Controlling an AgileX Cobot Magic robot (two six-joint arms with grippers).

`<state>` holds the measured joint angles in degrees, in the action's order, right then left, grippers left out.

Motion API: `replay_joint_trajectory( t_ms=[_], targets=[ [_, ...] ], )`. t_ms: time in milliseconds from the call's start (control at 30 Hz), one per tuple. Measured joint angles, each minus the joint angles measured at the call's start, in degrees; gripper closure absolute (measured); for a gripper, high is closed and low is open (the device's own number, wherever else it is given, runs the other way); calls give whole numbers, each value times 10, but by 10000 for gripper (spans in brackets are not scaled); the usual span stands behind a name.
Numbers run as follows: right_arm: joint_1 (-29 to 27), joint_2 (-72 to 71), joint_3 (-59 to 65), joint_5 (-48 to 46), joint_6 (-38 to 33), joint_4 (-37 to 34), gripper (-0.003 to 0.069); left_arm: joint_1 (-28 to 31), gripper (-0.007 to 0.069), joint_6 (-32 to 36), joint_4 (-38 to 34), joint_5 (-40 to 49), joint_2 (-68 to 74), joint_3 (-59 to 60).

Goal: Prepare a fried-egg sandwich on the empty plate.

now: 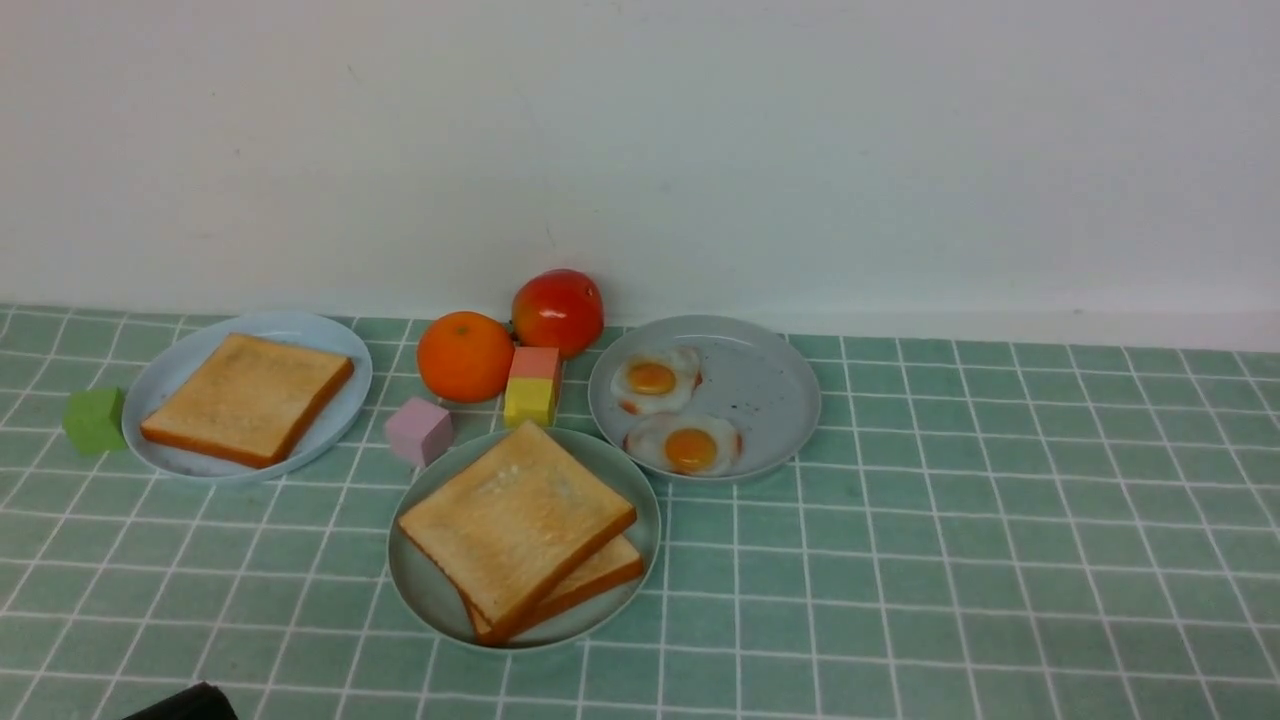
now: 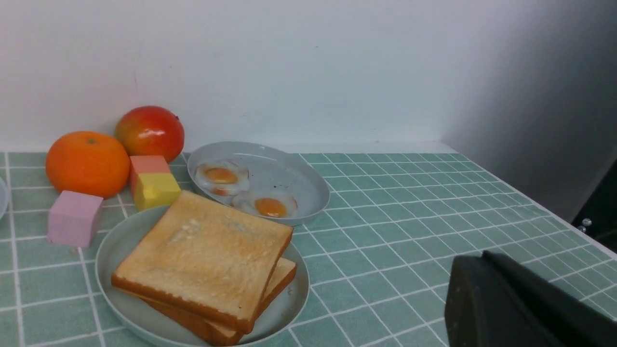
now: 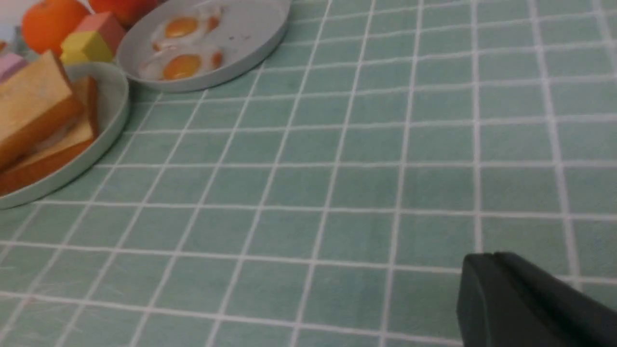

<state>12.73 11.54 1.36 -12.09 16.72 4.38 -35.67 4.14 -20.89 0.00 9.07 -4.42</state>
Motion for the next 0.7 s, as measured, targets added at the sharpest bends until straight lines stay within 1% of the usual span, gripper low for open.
replay_joint_trajectory(
  t_ms=[67,133,200,700],
  targets=[
    [-9,-37,0,-24,-1,22,671,0,638,0,0,0,0,0],
    [-20,-95,0,-75,-1,40,673,0,638,0,0,0,0,0],
    [-26,-116,-1,-87,-2,51,673,0,637,0,0,0,-1,1],
    [-28,-121,-3,-93,-3,52,673,0,627,0,0,8,-1,1]
  ],
)
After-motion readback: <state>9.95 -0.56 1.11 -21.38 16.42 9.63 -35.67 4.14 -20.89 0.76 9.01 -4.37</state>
